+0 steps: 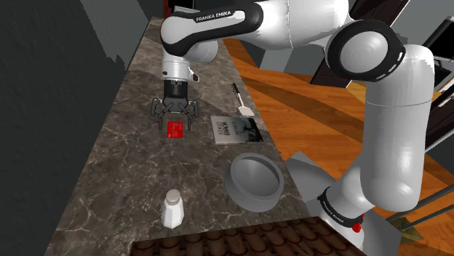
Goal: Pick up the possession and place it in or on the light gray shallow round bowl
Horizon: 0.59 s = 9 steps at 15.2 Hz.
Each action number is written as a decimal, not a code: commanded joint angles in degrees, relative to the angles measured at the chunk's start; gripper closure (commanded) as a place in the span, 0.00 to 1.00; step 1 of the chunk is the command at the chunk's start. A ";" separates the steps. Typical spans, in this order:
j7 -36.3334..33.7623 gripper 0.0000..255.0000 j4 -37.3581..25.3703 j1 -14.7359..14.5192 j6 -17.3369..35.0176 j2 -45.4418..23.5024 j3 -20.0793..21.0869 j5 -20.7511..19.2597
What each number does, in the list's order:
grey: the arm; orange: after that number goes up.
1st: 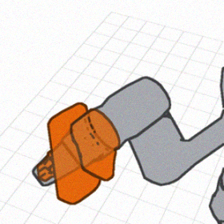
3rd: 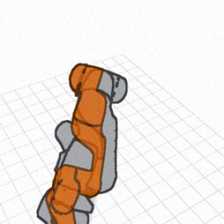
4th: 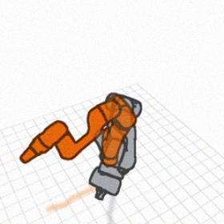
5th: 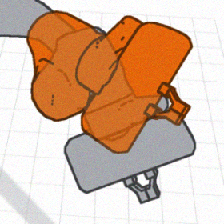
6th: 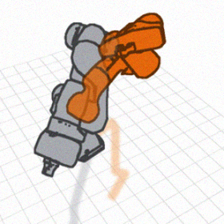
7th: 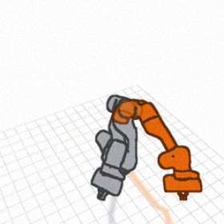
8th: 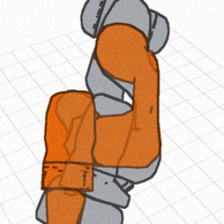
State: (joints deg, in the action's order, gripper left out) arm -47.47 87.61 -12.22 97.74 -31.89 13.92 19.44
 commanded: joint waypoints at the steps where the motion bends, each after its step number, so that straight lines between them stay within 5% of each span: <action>1: 0.13 0.00 1.54 -0.28 1.54 0.09 0.12 0.20; 9: 0.28 0.00 2.73 -0.48 2.71 0.16 0.21 0.34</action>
State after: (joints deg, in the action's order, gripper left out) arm -47.20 90.33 -12.70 100.44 -31.73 14.13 19.78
